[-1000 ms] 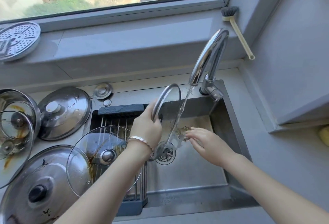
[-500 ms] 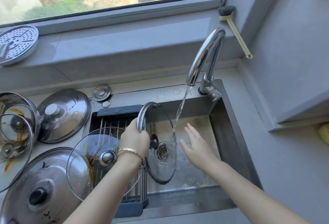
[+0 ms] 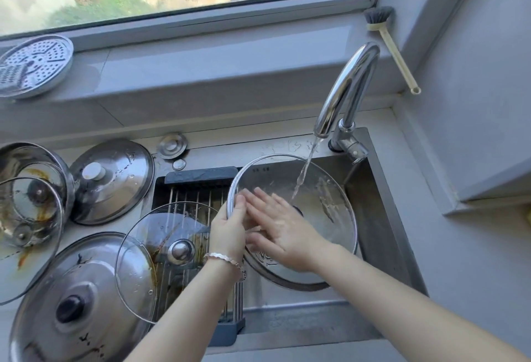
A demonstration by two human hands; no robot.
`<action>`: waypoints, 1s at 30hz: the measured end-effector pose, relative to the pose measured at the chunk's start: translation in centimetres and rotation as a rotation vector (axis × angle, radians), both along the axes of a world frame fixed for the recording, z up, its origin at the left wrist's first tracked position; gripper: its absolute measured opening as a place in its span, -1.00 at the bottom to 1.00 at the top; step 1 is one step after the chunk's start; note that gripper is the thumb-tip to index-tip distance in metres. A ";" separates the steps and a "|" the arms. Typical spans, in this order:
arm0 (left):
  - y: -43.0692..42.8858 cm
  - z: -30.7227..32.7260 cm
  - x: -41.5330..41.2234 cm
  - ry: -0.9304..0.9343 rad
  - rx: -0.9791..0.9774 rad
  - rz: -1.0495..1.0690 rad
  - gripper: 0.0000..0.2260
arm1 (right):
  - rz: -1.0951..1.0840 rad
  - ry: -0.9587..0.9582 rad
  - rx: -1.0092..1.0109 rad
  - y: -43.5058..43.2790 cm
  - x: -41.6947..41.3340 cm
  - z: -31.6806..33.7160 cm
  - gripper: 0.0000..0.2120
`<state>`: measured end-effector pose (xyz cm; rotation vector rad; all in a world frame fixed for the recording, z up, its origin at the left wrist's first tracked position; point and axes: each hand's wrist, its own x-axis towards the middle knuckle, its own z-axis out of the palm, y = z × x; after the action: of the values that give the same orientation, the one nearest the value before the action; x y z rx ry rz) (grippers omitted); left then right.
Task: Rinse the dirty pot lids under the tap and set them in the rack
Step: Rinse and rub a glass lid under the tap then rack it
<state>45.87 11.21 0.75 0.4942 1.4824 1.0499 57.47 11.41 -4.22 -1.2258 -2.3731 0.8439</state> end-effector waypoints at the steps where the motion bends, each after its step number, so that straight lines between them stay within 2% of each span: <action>1: -0.1 0.0 0.1 -0.014 -0.018 -0.020 -0.87 | -0.044 -0.023 -0.001 0.6 0.4 0.2 -0.45; 4: 0.1 0.2 0.7 0.001 0.003 -0.040 -0.87 | -0.234 -0.007 -0.015 1.4 0.0 1.1 -0.47; 8: 0.4 0.5 0.3 0.042 0.053 -0.035 -0.87 | -0.015 -0.045 0.076 1.4 -0.5 1.2 -0.44; 9: 0.3 0.6 0.2 0.020 0.044 -0.056 -0.87 | -0.034 -0.076 0.073 1.9 0.1 1.0 -0.43; 13: -0.2 1.6 0.7 -0.009 0.027 -0.111 -0.83 | -0.313 -0.129 -0.010 3.5 2.0 -0.2 -0.37; 17: 0.0 2.3 1.3 0.070 0.159 -0.032 -0.82 | -0.713 -0.086 -0.135 2.1 2.7 -1.8 -0.38; 19: 0.1 2.5 1.7 0.129 0.221 -0.019 -0.83 | -0.838 -0.070 -0.210 0.9 2.3 -2.3 -0.40; 24: -1.2 2.3 3.5 0.140 0.284 0.003 -0.82 | -1.145 0.157 -0.378 1.2 0.1 -1.4 -0.41; 26: -1.3 2.5 3.5 0.125 0.302 0.020 -0.81 | -1.103 0.197 -0.316 1.9 0.2 -0.4 -0.42; 30: -0.6 2.4 3.1 0.004 0.292 0.044 -0.83 | -0.617 0.155 0.107 3.4 -0.3 2.6 -0.41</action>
<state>48.97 10.56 3.17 0.6716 1.3545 1.3102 57.18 14.84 -1.59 -1.6440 -1.7306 0.5719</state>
